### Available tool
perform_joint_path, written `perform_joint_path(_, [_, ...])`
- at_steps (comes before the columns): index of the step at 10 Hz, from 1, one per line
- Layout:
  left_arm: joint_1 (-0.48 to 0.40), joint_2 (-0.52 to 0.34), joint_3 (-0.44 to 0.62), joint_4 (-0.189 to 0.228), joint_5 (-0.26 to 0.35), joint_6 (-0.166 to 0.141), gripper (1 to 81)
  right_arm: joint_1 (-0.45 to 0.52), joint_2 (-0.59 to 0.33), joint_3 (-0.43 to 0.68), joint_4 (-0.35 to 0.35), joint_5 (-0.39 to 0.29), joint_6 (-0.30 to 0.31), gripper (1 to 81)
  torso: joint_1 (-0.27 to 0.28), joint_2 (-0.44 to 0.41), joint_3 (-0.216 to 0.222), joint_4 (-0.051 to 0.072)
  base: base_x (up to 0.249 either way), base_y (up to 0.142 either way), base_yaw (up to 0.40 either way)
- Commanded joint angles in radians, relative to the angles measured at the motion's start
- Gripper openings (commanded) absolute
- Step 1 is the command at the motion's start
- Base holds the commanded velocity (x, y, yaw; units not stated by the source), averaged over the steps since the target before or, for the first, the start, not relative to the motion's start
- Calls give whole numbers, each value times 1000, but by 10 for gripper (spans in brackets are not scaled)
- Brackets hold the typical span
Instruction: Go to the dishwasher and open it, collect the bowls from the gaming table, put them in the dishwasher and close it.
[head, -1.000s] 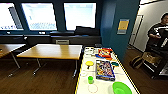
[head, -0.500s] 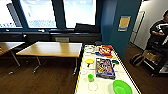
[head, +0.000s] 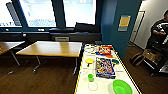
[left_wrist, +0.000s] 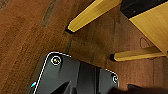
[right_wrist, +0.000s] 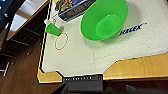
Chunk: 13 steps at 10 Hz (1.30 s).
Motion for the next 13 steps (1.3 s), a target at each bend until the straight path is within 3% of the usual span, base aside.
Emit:
perform_joint_path(1, [-67,-8,0,3,40,-5,811,201,-48,-49,46,-131,20,811,0,0,0,0,0,0,0])
perform_joint_path(3, [-71,9,-25,2,42,-5,811,279,1,-109,122,-213,20,811,0,0,0,0,0,0,0])
perform_joint_path(5, [-71,15,-32,2,40,-6,811,304,49,-186,261,-219,19,811,0,0,0,0,0,0,0])
perform_joint_path(10, [-71,37,-38,3,40,-5,811,367,203,-382,314,-314,20,811,1,1,-1,0,0,0,0])
perform_joint_path(13, [-70,51,-59,5,40,-5,811,394,268,-462,374,-329,19,811,1,1,-1,0,0,0,0])
